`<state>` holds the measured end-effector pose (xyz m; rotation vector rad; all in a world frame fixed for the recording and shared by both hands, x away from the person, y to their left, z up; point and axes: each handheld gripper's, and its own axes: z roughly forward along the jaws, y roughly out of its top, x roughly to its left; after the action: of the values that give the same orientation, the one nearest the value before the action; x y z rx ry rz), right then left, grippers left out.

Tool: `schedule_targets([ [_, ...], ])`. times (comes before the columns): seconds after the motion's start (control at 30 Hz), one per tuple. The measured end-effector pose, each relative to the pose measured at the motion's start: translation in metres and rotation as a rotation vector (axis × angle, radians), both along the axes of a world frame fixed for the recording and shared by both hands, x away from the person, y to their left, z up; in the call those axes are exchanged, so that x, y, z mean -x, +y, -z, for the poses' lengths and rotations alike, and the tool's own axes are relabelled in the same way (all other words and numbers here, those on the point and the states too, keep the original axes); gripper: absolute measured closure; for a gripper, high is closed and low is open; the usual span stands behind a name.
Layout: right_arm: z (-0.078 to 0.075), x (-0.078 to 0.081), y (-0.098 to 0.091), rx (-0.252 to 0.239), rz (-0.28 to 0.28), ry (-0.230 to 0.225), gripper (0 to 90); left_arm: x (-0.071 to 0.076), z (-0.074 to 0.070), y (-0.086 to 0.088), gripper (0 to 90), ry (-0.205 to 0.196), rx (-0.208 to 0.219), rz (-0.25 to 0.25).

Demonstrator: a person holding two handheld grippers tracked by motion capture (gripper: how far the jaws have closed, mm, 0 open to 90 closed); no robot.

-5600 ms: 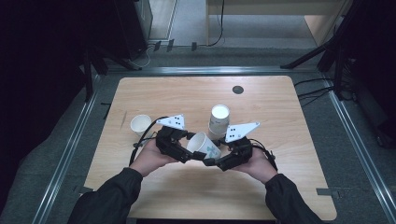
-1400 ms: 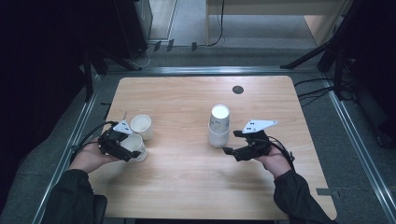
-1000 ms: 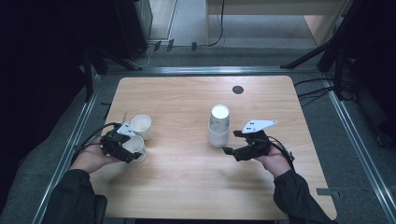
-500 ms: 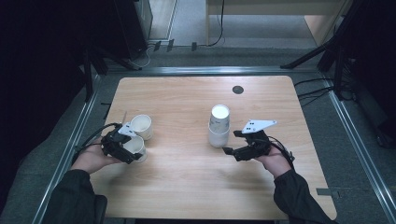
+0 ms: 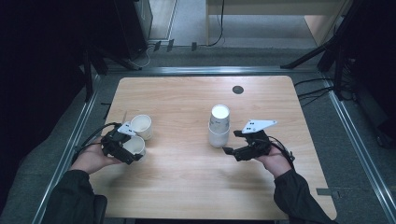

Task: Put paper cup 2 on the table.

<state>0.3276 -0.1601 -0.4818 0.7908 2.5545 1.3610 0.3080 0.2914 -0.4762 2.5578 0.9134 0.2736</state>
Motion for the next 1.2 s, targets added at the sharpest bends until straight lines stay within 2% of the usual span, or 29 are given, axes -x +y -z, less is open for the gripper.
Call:
schedule_targets([
  [0.27, 0.0, 0.0, 0.0, 0.002, 0.0, 0.0, 20.6, 0.001, -0.009, 0.004, 7.9, -0.007, 0.037, -0.02],
  [0.4, 0.0, 0.0, 0.0, 0.006, -0.002, -0.003, 20.6, 0.003, -0.014, 0.007, 7.9, -0.002, 0.071, -0.027],
  [0.57, 0.0, 0.0, 0.0, 0.007, -0.002, -0.005, 20.6, 0.005, -0.024, 0.008, 7.9, -0.022, 0.092, -0.034],
  [0.67, 0.0, 0.0, 0.0, 0.007, -0.003, -0.005, 20.6, 0.006, -0.032, 0.01, 7.9, -0.028, 0.136, -0.042],
  [0.8, 0.001, 0.001, -0.002, 0.015, -0.004, 0.003, 20.6, 0.007, -0.048, 0.01, 8.0, -0.052, 0.229, -0.047],
  [0.83, 0.001, 0.001, -0.002, 0.015, -0.004, 0.001, 20.6, 0.007, -0.051, 0.009, 7.9, -0.055, 0.25, -0.039],
  [0.87, 0.0, 0.0, -0.002, 0.009, -0.003, -0.003, 20.6, 0.008, -0.053, 0.007, 8.0, -0.067, 0.251, -0.039],
  [0.97, 0.0, 0.0, -0.001, 0.0, 0.0, 0.001, 20.6, 0.009, -0.06, -0.003, 8.0, -0.065, 0.239, -0.039],
  [1.03, 0.001, 0.0, 0.0, 0.006, -0.01, 0.002, 20.6, 0.012, -0.066, -0.013, 7.9, -0.074, 0.242, -0.012],
  [1.2, 0.002, 0.002, 0.002, 0.013, -0.033, 0.001, 20.4, 0.011, -0.069, -0.031, 7.9, -0.057, 0.286, 0.026],
])
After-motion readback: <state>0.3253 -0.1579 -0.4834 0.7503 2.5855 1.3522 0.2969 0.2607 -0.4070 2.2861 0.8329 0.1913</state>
